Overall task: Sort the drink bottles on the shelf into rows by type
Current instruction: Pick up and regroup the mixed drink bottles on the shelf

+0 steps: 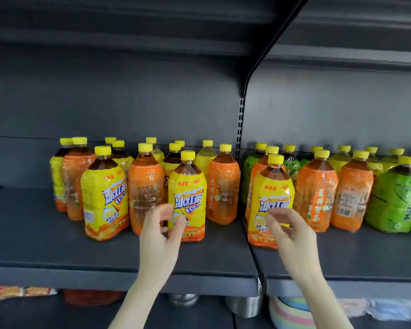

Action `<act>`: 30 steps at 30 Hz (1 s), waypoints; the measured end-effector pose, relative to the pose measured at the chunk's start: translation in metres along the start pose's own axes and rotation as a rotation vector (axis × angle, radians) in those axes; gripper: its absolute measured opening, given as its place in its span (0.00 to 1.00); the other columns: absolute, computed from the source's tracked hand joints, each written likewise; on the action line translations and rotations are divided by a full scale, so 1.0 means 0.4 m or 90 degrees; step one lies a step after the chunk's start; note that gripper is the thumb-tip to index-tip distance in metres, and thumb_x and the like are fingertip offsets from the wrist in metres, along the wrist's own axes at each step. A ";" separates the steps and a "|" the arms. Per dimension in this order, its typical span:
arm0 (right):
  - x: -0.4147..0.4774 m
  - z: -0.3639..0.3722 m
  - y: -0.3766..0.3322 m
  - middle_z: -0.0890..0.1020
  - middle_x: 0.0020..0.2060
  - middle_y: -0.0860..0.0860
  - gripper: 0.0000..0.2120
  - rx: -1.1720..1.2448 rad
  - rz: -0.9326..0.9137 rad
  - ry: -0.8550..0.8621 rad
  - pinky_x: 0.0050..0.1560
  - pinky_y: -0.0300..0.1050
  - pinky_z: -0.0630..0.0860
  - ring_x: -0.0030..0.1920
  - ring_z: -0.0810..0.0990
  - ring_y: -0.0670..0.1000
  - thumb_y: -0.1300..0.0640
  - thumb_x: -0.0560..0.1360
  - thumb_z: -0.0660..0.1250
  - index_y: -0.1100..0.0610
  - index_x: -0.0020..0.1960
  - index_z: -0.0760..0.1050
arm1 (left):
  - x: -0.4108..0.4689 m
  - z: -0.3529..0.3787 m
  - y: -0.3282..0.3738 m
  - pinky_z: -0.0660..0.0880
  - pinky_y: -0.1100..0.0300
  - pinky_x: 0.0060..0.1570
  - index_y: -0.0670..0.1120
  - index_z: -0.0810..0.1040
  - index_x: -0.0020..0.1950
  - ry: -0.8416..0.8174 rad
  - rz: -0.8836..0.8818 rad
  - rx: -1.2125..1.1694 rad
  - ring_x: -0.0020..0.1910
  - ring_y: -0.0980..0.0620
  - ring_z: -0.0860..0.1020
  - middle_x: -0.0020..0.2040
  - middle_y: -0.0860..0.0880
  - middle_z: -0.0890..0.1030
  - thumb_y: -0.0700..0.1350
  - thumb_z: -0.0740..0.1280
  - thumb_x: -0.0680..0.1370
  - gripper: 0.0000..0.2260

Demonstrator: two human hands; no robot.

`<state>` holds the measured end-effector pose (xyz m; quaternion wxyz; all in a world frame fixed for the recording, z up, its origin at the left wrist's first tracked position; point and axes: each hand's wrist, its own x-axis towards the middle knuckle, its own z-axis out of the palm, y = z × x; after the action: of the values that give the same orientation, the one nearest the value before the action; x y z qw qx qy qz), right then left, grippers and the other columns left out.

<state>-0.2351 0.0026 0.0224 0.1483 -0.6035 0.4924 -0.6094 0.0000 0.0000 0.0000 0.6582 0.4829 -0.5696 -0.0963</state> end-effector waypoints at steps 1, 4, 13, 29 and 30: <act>0.018 0.010 0.004 0.81 0.46 0.50 0.04 -0.011 -0.017 0.032 0.46 0.31 0.75 0.46 0.79 0.41 0.60 0.75 0.69 0.54 0.49 0.78 | 0.022 0.014 -0.010 0.72 0.64 0.50 0.49 0.72 0.58 0.015 -0.008 0.017 0.54 0.59 0.74 0.54 0.56 0.75 0.48 0.71 0.72 0.17; 0.056 0.049 0.025 0.76 0.48 0.51 0.11 -0.040 -0.029 0.123 0.51 0.48 0.76 0.49 0.77 0.51 0.58 0.73 0.72 0.53 0.52 0.74 | 0.073 0.055 -0.028 0.66 0.62 0.56 0.45 0.65 0.69 0.014 -0.073 0.044 0.61 0.56 0.68 0.61 0.52 0.68 0.52 0.73 0.69 0.33; 0.112 0.082 0.106 0.70 0.61 0.52 0.40 -0.018 0.032 0.214 0.63 0.43 0.67 0.63 0.68 0.48 0.45 0.64 0.76 0.57 0.69 0.64 | 0.137 0.098 -0.076 0.74 0.54 0.56 0.52 0.59 0.70 -0.066 -0.099 -0.049 0.57 0.56 0.75 0.60 0.55 0.74 0.55 0.75 0.66 0.38; 0.098 0.106 0.103 0.84 0.48 0.48 0.33 0.187 0.125 0.005 0.42 0.39 0.80 0.46 0.85 0.46 0.41 0.56 0.75 0.50 0.58 0.74 | 0.081 0.110 -0.045 0.76 0.71 0.39 0.58 0.69 0.57 -0.201 -0.171 -0.223 0.48 0.65 0.80 0.47 0.66 0.81 0.53 0.75 0.61 0.27; 0.096 0.106 0.098 0.85 0.48 0.48 0.32 0.202 0.124 -0.007 0.41 0.37 0.80 0.46 0.85 0.46 0.43 0.57 0.75 0.51 0.59 0.74 | 0.081 0.110 -0.041 0.75 0.72 0.38 0.57 0.69 0.56 -0.201 -0.172 -0.225 0.47 0.66 0.79 0.46 0.65 0.81 0.53 0.74 0.61 0.27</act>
<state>-0.2228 -0.0635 0.0055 0.3026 -0.5254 0.4458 -0.6585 -0.0193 -0.0535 0.0039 0.6167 0.4112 -0.5699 -0.3547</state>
